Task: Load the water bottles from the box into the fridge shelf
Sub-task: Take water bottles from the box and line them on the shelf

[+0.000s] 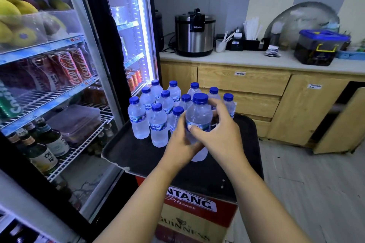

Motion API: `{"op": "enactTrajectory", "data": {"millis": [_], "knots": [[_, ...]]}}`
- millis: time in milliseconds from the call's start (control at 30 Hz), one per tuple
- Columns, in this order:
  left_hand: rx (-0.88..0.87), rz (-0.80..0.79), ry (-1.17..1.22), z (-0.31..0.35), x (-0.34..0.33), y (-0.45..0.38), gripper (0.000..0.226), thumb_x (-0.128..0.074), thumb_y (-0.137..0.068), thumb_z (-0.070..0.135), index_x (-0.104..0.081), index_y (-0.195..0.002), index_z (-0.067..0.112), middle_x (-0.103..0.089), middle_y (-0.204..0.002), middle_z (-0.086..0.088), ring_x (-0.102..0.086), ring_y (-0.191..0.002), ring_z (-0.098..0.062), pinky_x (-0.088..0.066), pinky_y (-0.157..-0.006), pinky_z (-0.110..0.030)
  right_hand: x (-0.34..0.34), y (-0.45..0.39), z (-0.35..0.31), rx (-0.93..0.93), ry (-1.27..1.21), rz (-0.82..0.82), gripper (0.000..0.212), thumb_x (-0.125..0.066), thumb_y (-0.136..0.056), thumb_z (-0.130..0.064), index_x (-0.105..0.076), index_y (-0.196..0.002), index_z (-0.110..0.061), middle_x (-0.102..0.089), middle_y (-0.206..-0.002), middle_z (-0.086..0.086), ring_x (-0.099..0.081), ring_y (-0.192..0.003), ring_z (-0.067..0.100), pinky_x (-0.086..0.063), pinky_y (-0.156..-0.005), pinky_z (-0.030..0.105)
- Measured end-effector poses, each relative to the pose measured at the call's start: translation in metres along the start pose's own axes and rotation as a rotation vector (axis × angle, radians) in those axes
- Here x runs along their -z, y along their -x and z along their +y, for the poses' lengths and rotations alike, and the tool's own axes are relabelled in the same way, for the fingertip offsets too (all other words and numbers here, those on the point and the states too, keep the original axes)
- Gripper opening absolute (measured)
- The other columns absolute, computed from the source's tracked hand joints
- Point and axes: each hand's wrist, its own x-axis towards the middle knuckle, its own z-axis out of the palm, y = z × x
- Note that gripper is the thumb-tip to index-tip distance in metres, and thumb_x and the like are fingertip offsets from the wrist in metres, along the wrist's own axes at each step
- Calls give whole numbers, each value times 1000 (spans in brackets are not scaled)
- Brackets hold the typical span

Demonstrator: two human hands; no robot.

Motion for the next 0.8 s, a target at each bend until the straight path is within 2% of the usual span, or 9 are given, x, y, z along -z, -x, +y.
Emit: {"op": "enactTrajectory", "data": {"millis": [100, 167, 267, 333, 400, 500, 567, 633, 800], "knots": [[51, 59, -40, -4, 9, 3, 59, -74, -81, 23, -41, -129, 33, -63, -120, 14, -61, -109, 1, -50, -91, -19, -6, -9, 11, -14, -155, -31, 31, -67, -86, -36, -58, -116, -40, -59, -112, -15, -56, -97, -6, -47, -79, 12], [74, 105, -85, -7, 17, 6, 64, -76, -78, 31, -41, -131, 29, -61, -123, 14, -59, -110, 4, -49, -93, -18, -12, -18, 30, -50, -156, 84, 26, -57, -94, -27, -61, -118, -33, -56, -121, -8, -56, -102, -3, -50, -90, 23], [100, 167, -80, -11, 28, 11, 63, -75, -78, 33, -42, -130, 29, -62, -121, 16, -60, -107, 5, -48, -87, -10, -24, -29, 63, -171, -2, 44, 54, -65, -83, -11, -47, -132, -26, -48, -136, -2, -50, -118, 10, -47, -91, 29], [110, 202, -75, -13, 33, 15, 59, -75, -79, 31, -43, -128, 30, -63, -120, 16, -60, -106, 5, -49, -88, -13, -34, -31, 78, -223, -18, -75, 74, -73, -75, -16, -37, -139, -27, -46, -140, -2, -50, -123, 14, -48, -92, 30], [110, 237, -75, -15, 37, 18, 55, -75, -79, 29, -44, -125, 31, -63, -119, 16, -60, -105, 7, -49, -87, -11, -43, -31, 86, -218, -53, -109, 80, -79, -73, -21, -35, -140, -26, -47, -140, -3, -52, -125, 16, -48, -96, 30], [106, 278, -92, -16, 42, 23, 51, -74, -81, 26, -43, -117, 42, -62, -115, 21, -59, -102, 12, -45, -80, -4, -48, -32, 93, -192, -42, -54, 71, -80, -75, -24, -41, -134, -26, -54, -132, -5, -57, -115, 16, -50, -87, 26], [105, 302, -84, -16, 48, 27, 51, -75, -80, 25, -43, -114, 47, -62, -113, 23, -59, -103, 11, -45, -80, -4, -46, -31, 91, -179, -46, -27, 62, -79, -76, -24, -45, -128, -26, -58, -112, -14, -59, -94, 7, -45, -71, 15], [109, 322, -70, -17, 54, 32, 53, -75, -80, 24, -43, -116, 46, -62, -113, 24, -60, -104, 9, -46, -81, -6, -43, -27, 87, -163, -55, 11, 56, -78, -78, -23, -48, -124, -26, -54, -96, -25, -57, -85, 1, -40, -65, 10], [103, 394, -63, -14, 76, 38, 59, -76, -78, 28, -42, -126, 37, -61, -114, 25, -58, -103, 12, -47, -81, -6, -40, -8, 56, -95, -22, 116, 52, -75, -78, -24, -49, -121, -32, -60, -105, -12, -60, -90, 12, -42, -65, 18]]}}
